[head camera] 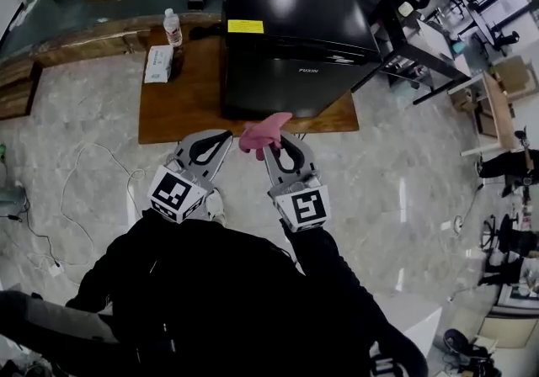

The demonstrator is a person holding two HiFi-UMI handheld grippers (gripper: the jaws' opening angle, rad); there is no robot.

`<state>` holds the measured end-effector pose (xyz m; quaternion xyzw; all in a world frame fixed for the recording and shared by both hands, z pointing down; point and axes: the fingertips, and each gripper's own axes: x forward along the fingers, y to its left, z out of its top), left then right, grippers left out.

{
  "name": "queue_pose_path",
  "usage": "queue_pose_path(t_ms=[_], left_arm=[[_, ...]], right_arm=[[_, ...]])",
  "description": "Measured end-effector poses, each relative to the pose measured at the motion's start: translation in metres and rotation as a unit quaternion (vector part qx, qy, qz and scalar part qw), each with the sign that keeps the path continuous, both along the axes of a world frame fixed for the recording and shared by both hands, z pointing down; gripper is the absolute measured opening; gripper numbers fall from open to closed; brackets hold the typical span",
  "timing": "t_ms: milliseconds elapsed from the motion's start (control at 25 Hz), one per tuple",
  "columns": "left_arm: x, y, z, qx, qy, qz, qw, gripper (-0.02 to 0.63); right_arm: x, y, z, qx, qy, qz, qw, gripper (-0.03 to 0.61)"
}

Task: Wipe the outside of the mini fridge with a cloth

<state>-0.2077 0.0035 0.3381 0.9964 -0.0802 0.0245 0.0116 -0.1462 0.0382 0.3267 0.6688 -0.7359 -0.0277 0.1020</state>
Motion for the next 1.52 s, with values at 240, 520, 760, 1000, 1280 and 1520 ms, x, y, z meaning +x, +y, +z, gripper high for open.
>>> queue_pose_path(t_ms=[240,520,760,1000,1280,1520], left_arm=[[0.022,-0.062,0.0,-0.003,0.007,-0.008,0.9999,0.006],[0.045,-0.118,0.01,-0.002,0.008,0.005,1.0,0.006],[0.061,-0.146,0.017,-0.007,0.016,0.018,0.9997,0.006],[0.067,-0.159,0.026,-0.01,0.017,0.01,0.9998,0.006],[0.061,-0.162,0.047,-0.027,0.012,-0.018,0.9994,0.006],[0.058,-0.164,0.076,-0.036,-0.002,-0.041,0.9985,0.006]], right_arm=[[0.019,-0.077,0.003,-0.013,0.05,0.004,0.999,0.074],[0.045,-0.145,0.01,-0.026,0.123,0.038,0.991,0.075],[0.053,-0.179,0.017,-0.038,0.173,0.052,0.983,0.075],[0.055,-0.182,0.025,-0.017,0.206,0.062,0.976,0.072],[0.053,-0.183,0.066,-0.046,0.247,0.038,0.967,0.071],[0.057,-0.185,0.092,-0.047,0.25,0.027,0.967,0.071]])
